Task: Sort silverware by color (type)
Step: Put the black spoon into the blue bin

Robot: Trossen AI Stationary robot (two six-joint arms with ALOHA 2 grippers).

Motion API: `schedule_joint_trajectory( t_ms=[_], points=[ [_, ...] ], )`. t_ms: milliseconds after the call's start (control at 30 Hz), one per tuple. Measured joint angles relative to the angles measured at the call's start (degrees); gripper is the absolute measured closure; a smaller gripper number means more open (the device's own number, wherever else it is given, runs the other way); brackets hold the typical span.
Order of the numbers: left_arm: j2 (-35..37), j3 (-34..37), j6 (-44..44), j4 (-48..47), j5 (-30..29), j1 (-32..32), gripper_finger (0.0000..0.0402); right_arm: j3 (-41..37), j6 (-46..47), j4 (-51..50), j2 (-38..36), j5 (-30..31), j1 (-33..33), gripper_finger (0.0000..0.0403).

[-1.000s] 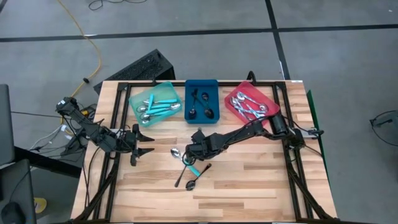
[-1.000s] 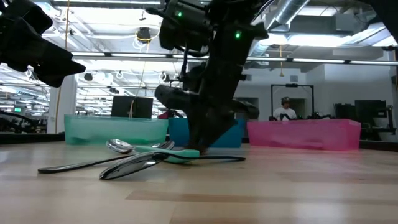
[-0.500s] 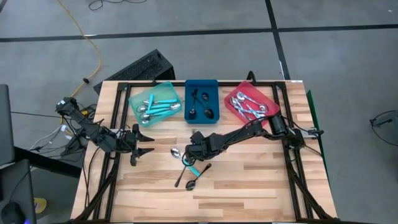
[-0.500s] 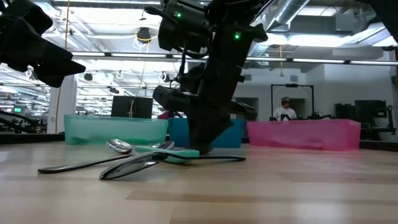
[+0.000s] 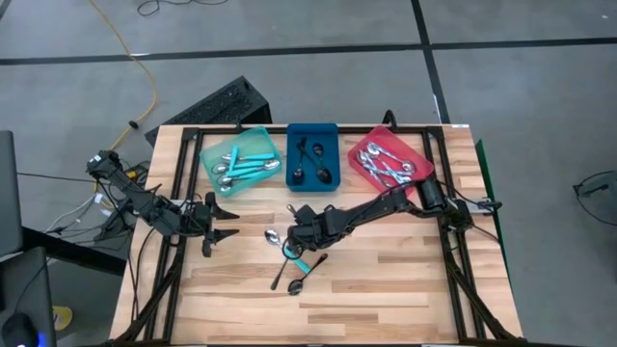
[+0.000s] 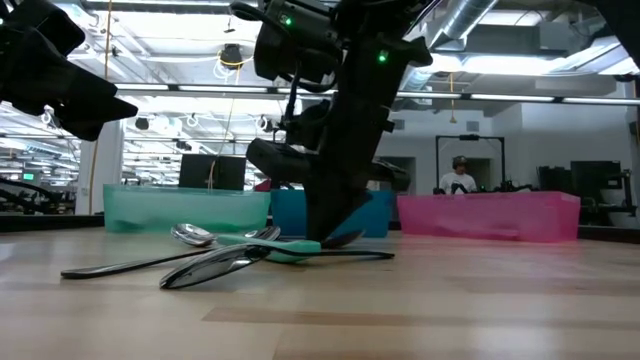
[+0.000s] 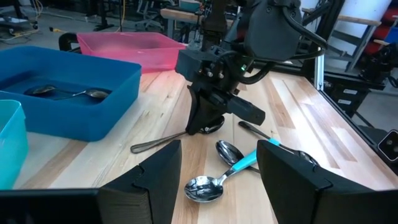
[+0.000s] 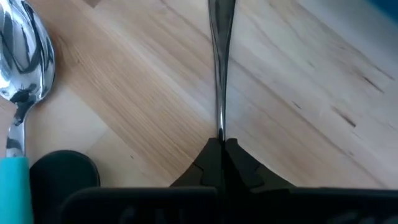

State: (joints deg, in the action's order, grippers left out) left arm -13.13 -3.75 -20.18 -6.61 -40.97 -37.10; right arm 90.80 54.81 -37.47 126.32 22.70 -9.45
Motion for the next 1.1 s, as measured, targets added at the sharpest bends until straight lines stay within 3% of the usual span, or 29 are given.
schedule_joint_trajectory(
  t_ms=[733,1100],
  points=[
    [-0.02,0.0,-0.18,0.0,-0.22,0.0,0.0207,2.38,-12.72,-7.8,-2.73,2.54,-4.51,0.0383],
    [-0.02,0.0,-0.63,0.0,-0.19,0.0,0.0207,2.27,-14.88,-18.66,-3.38,1.26,-7.58,0.0383]
  ],
)
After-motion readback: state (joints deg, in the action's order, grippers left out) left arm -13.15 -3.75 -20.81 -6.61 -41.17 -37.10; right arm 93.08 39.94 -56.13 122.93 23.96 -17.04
